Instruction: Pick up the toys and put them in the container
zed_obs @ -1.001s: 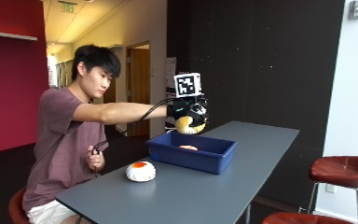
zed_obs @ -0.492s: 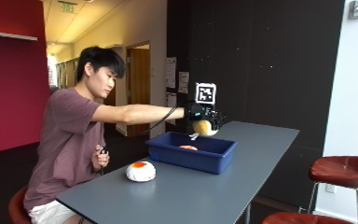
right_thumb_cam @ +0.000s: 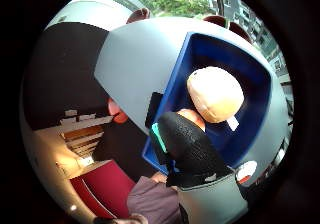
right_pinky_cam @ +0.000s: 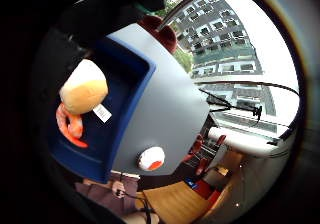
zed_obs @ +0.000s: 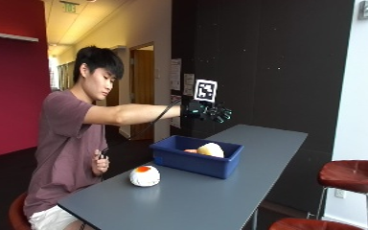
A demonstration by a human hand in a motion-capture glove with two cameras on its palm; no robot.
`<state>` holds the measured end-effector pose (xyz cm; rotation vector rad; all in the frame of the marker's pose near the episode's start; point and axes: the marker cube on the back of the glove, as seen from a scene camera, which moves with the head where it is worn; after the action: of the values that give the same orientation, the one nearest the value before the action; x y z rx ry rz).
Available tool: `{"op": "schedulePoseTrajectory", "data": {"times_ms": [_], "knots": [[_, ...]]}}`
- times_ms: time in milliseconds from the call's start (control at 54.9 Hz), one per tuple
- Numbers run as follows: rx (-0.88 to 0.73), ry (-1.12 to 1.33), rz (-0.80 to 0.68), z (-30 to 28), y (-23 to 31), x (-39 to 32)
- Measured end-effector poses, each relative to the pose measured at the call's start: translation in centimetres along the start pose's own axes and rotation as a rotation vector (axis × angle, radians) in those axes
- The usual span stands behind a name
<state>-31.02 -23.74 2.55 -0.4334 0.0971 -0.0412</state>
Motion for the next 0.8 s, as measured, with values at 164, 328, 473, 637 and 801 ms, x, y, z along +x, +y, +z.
{"op": "schedulePoseTrajectory", "data": {"times_ms": [164,328,473,637,801], "knots": [[0.028,-0.016,-0.183,-1.8,4.6,5.3],[-0.007,0.041,0.012,-1.0,9.3,11.8],[-0.057,0.002,-0.079,2.4,14.0,17.0],[-0.08,0.031,-0.091,10.0,17.9,19.1],[-0.161,-0.039,-0.097,19.2,21.1,17.2]]}}
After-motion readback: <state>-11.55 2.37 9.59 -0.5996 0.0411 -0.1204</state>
